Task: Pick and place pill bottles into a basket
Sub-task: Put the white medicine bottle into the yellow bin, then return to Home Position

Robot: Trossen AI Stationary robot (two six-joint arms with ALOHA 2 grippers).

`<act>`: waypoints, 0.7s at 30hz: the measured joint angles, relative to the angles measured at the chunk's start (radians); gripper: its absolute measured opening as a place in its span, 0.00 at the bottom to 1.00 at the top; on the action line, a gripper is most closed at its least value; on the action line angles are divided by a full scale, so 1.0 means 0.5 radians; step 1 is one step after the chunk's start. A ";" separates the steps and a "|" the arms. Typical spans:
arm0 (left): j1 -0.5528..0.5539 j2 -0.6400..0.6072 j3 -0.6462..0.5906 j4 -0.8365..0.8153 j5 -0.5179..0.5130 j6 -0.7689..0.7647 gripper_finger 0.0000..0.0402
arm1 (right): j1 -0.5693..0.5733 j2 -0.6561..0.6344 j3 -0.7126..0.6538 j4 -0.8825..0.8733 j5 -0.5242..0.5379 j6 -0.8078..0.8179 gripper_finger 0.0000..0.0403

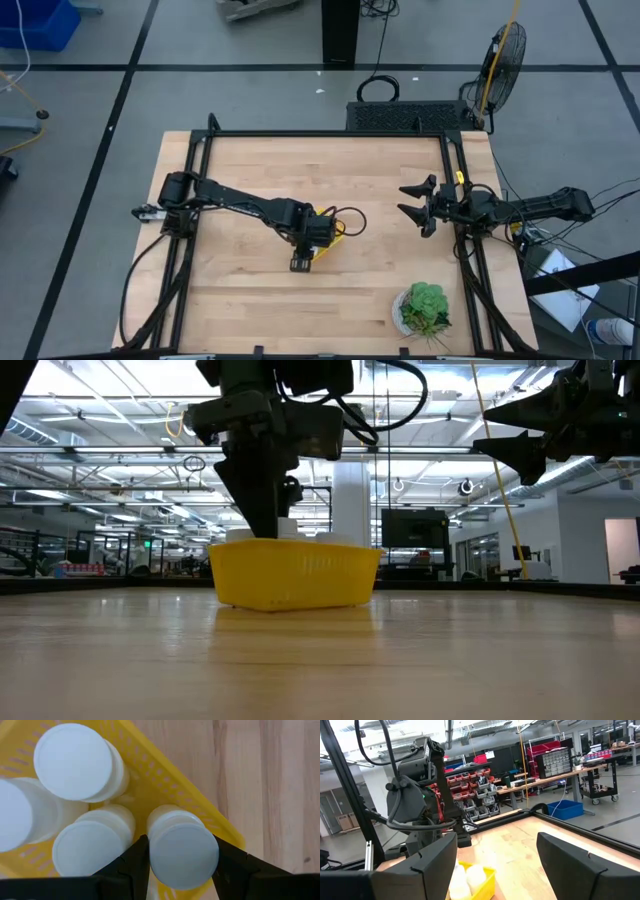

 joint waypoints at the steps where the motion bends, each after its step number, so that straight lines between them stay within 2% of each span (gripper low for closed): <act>1: 0.000 0.000 -0.001 0.002 0.003 0.000 0.42 | 0.000 0.001 0.000 0.000 0.000 0.000 0.66; 11: -0.005 -0.010 -0.004 0.002 0.043 0.000 0.43 | 0.000 0.000 0.001 0.000 0.004 0.000 0.66; 13: -0.007 -0.010 0.000 0.003 0.059 -0.005 0.52 | 0.000 0.000 0.000 -0.007 0.007 0.000 0.66; 18: -0.009 -0.007 0.052 -0.004 0.090 -0.089 0.87 | 0.000 0.000 0.000 -0.014 0.008 0.000 0.66; 21: -0.008 -0.007 0.080 -0.002 0.082 -0.124 0.97 | 0.000 0.000 0.000 -0.014 0.008 0.000 0.66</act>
